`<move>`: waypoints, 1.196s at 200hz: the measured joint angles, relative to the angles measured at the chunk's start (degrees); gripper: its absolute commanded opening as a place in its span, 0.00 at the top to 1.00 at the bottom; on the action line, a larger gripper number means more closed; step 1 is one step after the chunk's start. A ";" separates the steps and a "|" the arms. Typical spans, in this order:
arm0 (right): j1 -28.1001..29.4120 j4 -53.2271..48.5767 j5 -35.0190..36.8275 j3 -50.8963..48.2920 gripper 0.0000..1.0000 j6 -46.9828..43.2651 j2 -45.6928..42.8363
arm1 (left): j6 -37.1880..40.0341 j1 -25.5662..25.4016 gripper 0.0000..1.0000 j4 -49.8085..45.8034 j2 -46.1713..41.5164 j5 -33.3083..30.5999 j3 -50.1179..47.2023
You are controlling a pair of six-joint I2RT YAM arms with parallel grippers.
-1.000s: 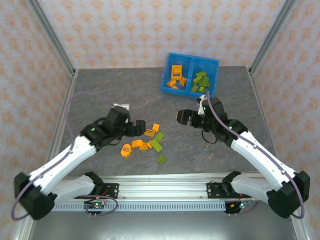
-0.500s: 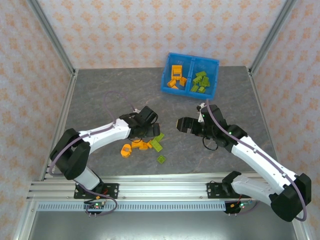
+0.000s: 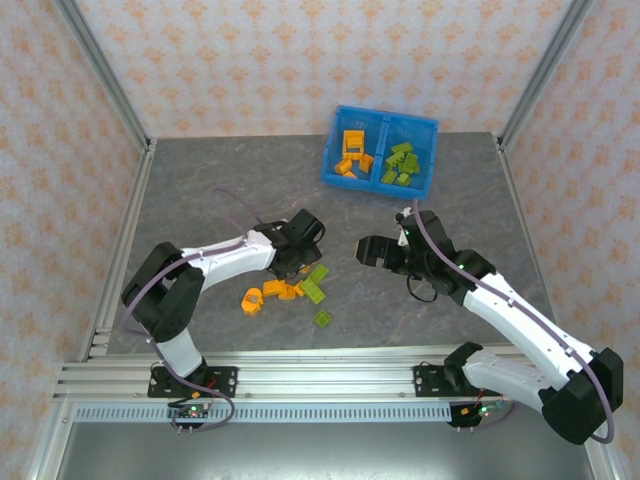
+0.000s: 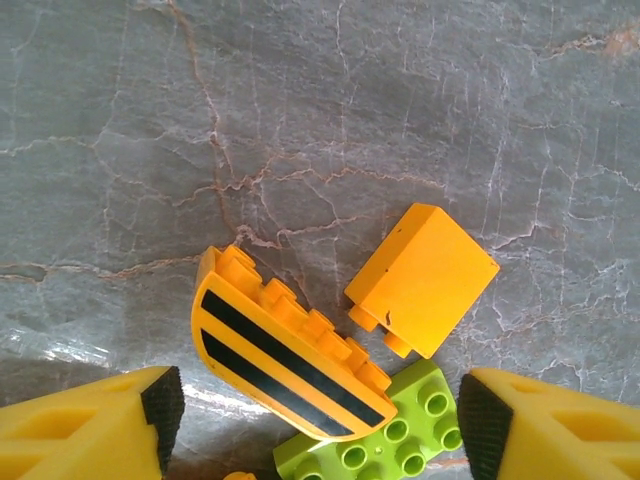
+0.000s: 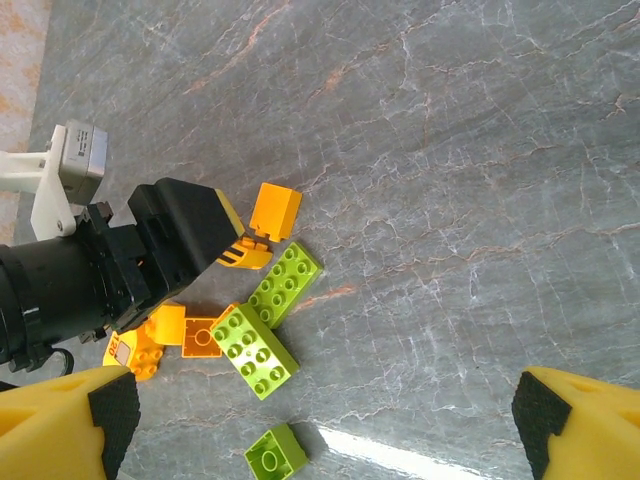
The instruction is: Sort the legos into containers by color
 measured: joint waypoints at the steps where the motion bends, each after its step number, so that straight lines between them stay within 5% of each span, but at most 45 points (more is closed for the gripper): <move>1: 0.02 -0.02 0.02 0.00 0.03 0.00 -0.02 | -0.13 0.04 0.33 0.02 0.02 -0.02 0.00; 132: 0.04 -0.20 -0.13 0.20 0.03 0.87 -0.57 | 2.82 1.05 0.88 -2.08 0.87 -0.11 0.02; 182: 1.22 3.61 -8.48 0.31 0.02 1.20 -2.25 | 11.69 1.53 0.91 -6.01 0.48 -1.90 8.79; 239: 1.29 6.21 -0.42 0.35 0.00 4.57 -10.86 | 26.32 1.53 0.89 -6.03 4.98 -7.26 32.94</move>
